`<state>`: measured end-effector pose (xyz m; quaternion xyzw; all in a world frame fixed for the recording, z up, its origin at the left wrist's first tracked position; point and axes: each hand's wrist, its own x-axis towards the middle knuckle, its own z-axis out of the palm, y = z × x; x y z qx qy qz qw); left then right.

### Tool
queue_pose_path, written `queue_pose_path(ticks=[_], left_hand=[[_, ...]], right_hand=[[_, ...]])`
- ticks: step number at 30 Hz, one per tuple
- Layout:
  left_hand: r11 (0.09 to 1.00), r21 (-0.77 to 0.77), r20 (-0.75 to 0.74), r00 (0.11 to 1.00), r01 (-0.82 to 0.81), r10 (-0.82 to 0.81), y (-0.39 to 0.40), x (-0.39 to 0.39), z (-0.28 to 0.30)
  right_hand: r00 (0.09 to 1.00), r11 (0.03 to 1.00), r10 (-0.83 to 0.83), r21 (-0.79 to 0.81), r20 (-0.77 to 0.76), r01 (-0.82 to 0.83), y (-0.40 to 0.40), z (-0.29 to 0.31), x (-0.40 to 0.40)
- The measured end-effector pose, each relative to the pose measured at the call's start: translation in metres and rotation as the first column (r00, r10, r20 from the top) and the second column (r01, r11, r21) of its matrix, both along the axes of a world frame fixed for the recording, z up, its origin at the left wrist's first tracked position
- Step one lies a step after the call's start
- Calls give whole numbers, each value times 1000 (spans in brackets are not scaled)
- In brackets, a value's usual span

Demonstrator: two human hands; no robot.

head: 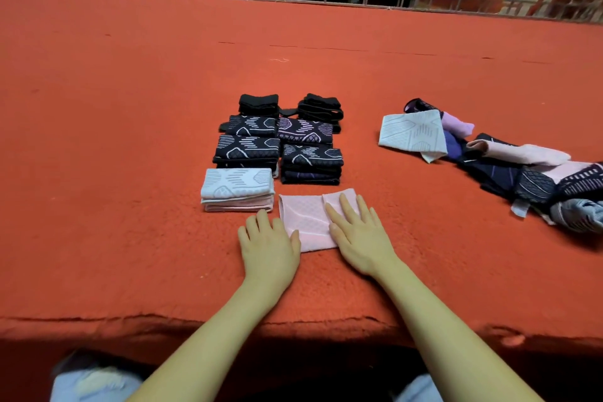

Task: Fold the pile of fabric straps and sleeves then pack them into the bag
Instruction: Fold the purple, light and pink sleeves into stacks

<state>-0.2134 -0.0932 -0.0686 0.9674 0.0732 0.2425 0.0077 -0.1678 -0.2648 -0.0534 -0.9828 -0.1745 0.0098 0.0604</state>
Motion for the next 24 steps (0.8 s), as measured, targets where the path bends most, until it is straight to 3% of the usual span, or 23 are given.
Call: queue_pose_path(ticks=[4,9,14,17,19,22,24], left_hand=[[999,-39,16,1000,14,-13,-5,1,-3],[985,-101,164,979,140,-122,-11,5,-2],[934,-185,352,908,306,-228,-19,14,15],[828,-391,401,884,403,-241,-34,21,32],[706,-559,387,890,434,-241,-47,25,41],[529,-730,293,897,433,-330,-65,29,54],[441,-801,218,883,405,-416,-74,33,53]], right_hand=[[1000,998,7,60,-1,-7,0,-1,-4],[999,979,-6,204,40,-2,-4,-3,-8],[963,952,-119,302,240,42,-4,-6,-10],[978,952,-124,297,169,70,-4,-1,-12],[976,908,-182,403,123,118,-6,0,-9],[908,695,-401,687,125,213,-13,1,-10],[862,612,-494,750,113,252,-15,1,-13]])
